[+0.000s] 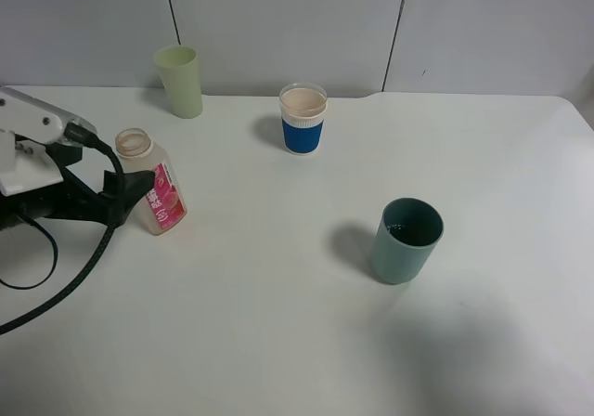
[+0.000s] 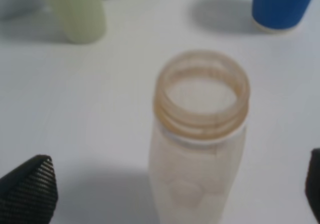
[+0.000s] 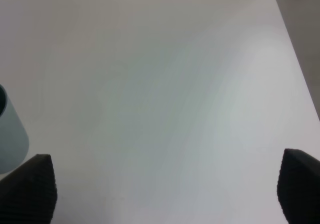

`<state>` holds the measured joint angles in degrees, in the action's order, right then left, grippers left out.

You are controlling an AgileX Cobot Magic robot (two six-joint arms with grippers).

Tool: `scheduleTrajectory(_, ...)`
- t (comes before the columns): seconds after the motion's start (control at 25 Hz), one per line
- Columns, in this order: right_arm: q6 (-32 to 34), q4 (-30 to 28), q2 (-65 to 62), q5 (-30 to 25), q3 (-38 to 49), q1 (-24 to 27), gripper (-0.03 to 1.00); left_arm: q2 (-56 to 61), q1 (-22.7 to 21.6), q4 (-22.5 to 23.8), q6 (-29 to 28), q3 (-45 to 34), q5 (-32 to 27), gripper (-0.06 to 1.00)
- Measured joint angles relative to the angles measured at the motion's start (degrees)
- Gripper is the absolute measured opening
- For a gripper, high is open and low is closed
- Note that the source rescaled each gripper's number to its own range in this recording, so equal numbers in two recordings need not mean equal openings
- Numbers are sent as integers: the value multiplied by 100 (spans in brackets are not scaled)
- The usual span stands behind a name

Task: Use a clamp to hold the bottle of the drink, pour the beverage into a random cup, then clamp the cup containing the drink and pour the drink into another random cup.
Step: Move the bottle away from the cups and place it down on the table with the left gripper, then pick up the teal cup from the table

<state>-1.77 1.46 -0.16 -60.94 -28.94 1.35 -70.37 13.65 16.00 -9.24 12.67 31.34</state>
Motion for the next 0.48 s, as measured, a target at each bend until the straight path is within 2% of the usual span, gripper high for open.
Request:
scheduleTrajectory(0.24, 0, 0, 0, 0, 0, 0, 64, 1502, 22, -424, 0, 22, -1306, 100)
scheduleTrajectory(0.48, 0, 0, 0, 0, 0, 0, 64, 2638, 22, -470, 0, 774, -3250, 100)
